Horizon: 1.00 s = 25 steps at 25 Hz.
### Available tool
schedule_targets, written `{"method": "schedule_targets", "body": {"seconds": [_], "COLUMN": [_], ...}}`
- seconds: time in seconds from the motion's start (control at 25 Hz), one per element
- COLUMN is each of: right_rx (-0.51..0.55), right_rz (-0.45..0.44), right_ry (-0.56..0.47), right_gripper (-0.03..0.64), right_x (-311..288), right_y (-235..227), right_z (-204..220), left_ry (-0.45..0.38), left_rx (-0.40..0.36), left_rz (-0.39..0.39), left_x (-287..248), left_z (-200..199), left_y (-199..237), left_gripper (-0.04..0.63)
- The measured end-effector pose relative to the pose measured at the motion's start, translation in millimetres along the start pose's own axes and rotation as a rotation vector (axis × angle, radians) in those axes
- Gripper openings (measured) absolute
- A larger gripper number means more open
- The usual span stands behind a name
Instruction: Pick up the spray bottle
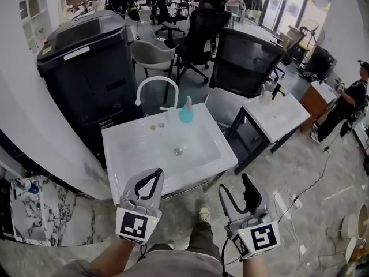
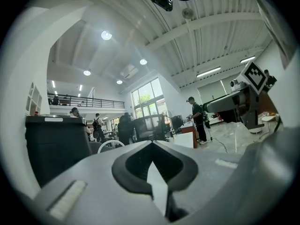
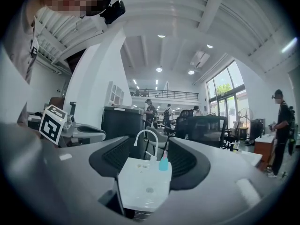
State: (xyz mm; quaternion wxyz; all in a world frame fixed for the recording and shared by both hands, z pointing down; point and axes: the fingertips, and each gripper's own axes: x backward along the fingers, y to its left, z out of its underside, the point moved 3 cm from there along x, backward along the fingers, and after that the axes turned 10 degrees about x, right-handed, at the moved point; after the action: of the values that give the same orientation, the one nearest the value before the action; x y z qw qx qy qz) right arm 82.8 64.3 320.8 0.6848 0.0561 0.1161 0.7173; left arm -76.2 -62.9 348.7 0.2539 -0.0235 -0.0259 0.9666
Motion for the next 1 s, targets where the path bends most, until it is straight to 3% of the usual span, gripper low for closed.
{"method": "schedule_targets", "body": {"seconds": [0.24,0.4,0.76,1.0], "right_rx": [-0.004,-0.014,-0.023,-0.019], "right_rz": [-0.071,-0.131,-0.304,-0.425], "right_ry": [-0.002,-0.004,-0.012,-0.021], "right_gripper": [0.275,0.275,0.275,0.275], "right_x": [-45,-81,-167,-217], "right_y": [-48,-81,-149,-173], "right_z": [16,24,36,46], "left_ry": [0.037,0.048,0.088,0.1], "left_rx": [0.021,-0.004,0.016,-0.01], "left_rz": [-0.06,-0.093,-0.237,-0.337], "left_x": [-55,-94,-178,-214], "left_z": [13,5,-4,-12], "left_y": [4,6,20,32], "left_gripper": [0.0,0.0,0.0,0.0]}}
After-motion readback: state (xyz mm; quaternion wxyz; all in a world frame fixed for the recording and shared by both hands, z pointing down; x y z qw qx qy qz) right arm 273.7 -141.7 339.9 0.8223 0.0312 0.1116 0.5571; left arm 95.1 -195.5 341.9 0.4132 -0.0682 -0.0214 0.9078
